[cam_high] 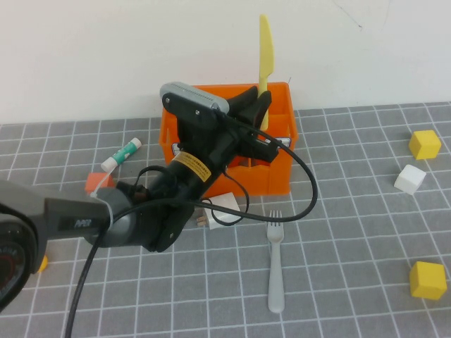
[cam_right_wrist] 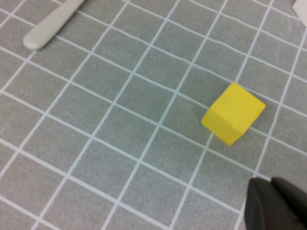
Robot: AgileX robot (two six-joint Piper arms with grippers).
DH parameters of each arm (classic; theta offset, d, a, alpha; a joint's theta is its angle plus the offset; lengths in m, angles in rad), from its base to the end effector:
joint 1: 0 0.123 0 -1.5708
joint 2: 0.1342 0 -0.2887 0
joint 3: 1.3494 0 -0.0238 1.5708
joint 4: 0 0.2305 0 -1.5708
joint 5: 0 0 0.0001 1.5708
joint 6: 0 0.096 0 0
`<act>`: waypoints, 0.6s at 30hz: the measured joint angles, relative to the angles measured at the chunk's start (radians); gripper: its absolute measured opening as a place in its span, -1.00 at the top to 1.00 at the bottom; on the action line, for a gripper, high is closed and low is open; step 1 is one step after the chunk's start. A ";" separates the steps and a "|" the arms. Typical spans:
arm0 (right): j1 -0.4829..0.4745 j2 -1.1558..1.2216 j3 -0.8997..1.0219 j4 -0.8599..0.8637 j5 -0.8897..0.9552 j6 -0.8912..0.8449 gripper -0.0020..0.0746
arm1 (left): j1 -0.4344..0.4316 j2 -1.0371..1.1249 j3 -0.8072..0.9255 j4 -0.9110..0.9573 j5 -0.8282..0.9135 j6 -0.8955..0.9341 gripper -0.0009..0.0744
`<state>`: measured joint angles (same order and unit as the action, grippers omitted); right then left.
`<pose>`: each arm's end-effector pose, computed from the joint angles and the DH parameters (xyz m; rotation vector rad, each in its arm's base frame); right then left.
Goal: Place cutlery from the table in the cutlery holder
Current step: Place the knife on the box, then pick up the fork
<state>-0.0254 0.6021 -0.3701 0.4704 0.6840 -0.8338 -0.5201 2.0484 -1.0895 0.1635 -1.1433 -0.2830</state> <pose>0.0840 0.0254 0.2429 -0.6329 2.2172 0.0945 0.3609 -0.2230 0.2231 0.3320 1.3006 -0.7213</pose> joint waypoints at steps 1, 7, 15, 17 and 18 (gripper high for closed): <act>0.000 0.000 0.000 0.000 0.000 0.000 0.95 | -0.002 0.000 -0.002 0.003 0.000 -0.020 0.58; 0.000 0.000 0.000 0.000 0.000 0.000 0.95 | -0.002 0.000 -0.004 0.009 0.002 -0.117 0.00; 0.000 0.000 0.000 0.000 0.000 0.000 0.95 | -0.004 -0.055 -0.006 0.009 0.182 -0.084 0.01; 0.000 0.000 0.000 0.000 0.000 0.000 0.95 | -0.004 -0.090 -0.006 0.009 0.223 -0.047 0.17; 0.000 0.000 0.000 0.000 0.000 0.000 0.95 | -0.004 -0.114 -0.006 0.009 0.245 -0.033 0.28</act>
<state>-0.0254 0.6021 -0.3701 0.4704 0.6840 -0.8338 -0.5238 1.9347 -1.0956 0.1725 -0.8979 -0.3159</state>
